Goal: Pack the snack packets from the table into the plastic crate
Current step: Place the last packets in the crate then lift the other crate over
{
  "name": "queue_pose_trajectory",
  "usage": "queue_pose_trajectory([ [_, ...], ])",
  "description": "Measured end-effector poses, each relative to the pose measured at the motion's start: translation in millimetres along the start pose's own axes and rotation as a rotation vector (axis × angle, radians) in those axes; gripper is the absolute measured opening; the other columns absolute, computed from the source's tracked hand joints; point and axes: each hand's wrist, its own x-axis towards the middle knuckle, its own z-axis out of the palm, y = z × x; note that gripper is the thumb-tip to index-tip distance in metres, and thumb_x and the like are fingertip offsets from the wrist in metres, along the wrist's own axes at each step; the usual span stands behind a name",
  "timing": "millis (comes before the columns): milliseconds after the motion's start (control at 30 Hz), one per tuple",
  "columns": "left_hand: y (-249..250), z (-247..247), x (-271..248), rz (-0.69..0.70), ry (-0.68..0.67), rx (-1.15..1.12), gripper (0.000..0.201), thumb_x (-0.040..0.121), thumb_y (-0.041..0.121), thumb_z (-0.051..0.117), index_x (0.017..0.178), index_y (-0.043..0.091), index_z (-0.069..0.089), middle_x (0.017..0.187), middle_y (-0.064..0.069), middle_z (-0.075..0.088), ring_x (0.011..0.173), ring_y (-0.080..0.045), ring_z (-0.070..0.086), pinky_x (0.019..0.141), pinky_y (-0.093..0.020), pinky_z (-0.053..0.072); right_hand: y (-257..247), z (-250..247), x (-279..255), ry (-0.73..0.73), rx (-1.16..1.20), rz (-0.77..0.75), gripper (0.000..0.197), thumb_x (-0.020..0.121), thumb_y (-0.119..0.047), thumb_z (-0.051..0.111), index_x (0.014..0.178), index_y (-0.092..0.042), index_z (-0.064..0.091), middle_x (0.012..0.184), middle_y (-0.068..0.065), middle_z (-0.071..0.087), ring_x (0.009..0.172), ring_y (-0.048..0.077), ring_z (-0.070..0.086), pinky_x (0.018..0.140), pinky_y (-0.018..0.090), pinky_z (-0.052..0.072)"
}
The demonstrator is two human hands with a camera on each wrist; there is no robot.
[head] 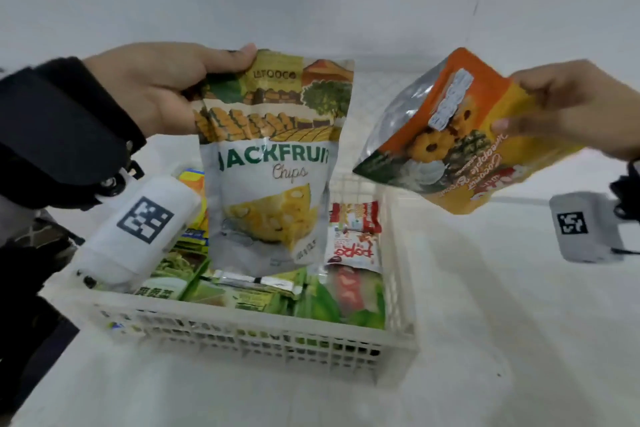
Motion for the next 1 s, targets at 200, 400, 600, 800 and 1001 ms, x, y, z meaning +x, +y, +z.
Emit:
queue_pose_trajectory([
  [200,-23,-52,34,-0.245,0.086,0.062,0.017,0.082,0.02,0.062,0.091,0.006,0.063,0.087,-0.011,0.073,0.071,-0.024,0.072,0.043,-0.046,0.054,-65,58,55,-0.453,-0.433,-0.085,0.021,0.081,-0.003,0.068,0.079,-0.024,0.07,0.074,-0.007,0.071,0.064,0.005,0.063,0.06,0.01,0.047],
  [400,-58,-71,71,-0.431,0.073,0.049,0.014,0.088,0.018,0.06,0.091,0.005,0.064,0.095,-0.013,0.07,0.068,-0.028,0.071,0.048,-0.055,0.054,-86,139,98,-0.824,-0.649,-0.183,0.026,0.083,-0.002,0.065,0.076,-0.027,0.065,0.074,-0.011,0.064,0.061,0.002,0.053,0.058,0.01,0.041],
  [600,-76,-89,111,-0.53,0.031,0.136,0.019,0.084,0.019,0.064,0.092,0.002,0.06,0.085,-0.017,0.071,0.064,-0.029,0.07,0.052,-0.056,0.054,-81,208,123,-1.152,-0.977,-0.226,0.034,0.092,-0.006,0.05,0.125,-0.01,0.058,0.113,0.007,0.064,0.084,0.028,0.05,0.069,0.025,0.039],
  [800,-109,-108,156,-0.592,-0.009,0.283,0.019,0.089,0.024,0.06,0.092,0.005,0.061,0.081,-0.014,0.071,0.065,-0.026,0.069,0.063,-0.048,0.056,-53,266,120,-1.173,-1.206,-0.344,0.036,0.098,-0.016,0.042,0.132,-0.006,0.05,0.131,0.014,0.054,0.118,0.032,0.051,0.099,0.038,0.04],
  [1001,-127,-110,171,-0.668,-0.108,0.425,0.02,0.087,0.025,0.062,0.086,0.005,0.061,0.072,-0.013,0.07,0.055,-0.024,0.067,0.054,-0.038,0.056,-37,282,116,-1.243,-1.078,-0.213,0.03,0.099,-0.008,0.037,0.075,-0.012,0.055,0.065,0.002,0.039,0.05,0.013,0.028,0.044,0.021,0.024],
])
